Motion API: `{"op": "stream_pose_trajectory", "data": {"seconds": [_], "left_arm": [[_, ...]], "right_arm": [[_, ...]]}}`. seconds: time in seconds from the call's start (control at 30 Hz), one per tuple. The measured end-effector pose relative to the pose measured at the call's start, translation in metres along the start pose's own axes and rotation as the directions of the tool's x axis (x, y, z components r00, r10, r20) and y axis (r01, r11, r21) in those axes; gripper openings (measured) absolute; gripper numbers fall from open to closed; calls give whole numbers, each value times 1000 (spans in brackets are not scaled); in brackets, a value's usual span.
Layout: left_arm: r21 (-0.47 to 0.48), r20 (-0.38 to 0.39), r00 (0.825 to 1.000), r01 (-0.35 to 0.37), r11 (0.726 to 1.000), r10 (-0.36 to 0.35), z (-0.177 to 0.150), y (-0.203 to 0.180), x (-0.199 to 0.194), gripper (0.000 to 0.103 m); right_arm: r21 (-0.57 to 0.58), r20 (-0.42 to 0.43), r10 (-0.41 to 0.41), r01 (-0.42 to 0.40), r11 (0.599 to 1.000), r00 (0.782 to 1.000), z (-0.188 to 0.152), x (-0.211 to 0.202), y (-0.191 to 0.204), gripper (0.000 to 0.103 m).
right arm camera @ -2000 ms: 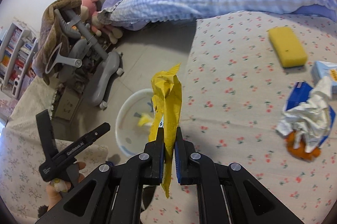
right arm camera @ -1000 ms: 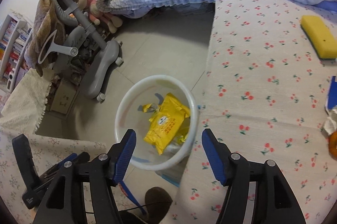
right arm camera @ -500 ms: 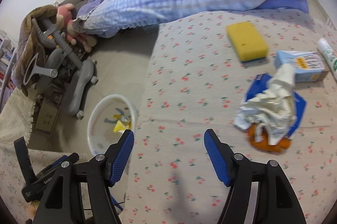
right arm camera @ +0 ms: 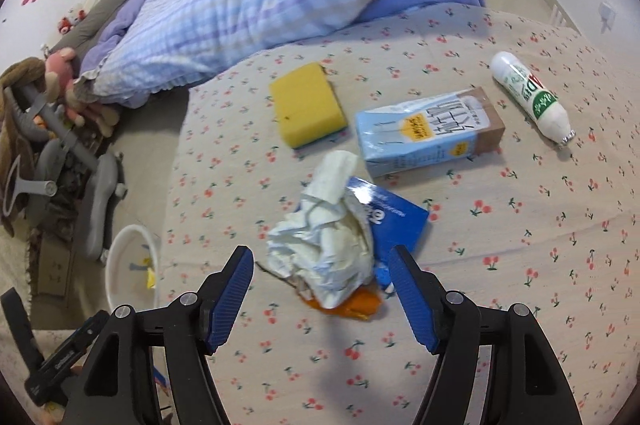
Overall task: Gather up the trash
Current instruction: 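Grasp the crumpled tissue with the right tool while the left tool grasps the blue tissue box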
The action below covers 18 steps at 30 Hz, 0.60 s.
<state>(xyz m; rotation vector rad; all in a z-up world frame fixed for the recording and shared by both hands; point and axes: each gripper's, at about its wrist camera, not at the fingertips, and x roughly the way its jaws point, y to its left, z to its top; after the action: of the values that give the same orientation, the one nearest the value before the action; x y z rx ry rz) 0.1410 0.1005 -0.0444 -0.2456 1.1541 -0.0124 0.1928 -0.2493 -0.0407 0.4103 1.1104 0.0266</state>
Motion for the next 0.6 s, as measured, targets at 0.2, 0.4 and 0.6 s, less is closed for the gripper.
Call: {"op": "stream_pose_trajectory", "data": {"seconds": [0.2, 0.4, 0.6], "left_arm": [[32, -16, 1000, 13, 999, -12, -2, -28, 8, 85], [53, -24, 999, 29, 998, -27, -5, -49, 11, 85], [105, -21, 999, 47, 993, -45, -7, -76, 13, 85]], "right_arm": [[43, -45, 16, -14, 999, 999, 3, 27, -12, 60], [66, -82, 61, -55, 996, 995, 3, 44, -14, 30], [51, -5, 138, -138, 989, 990, 4, 4, -20, 29]]}}
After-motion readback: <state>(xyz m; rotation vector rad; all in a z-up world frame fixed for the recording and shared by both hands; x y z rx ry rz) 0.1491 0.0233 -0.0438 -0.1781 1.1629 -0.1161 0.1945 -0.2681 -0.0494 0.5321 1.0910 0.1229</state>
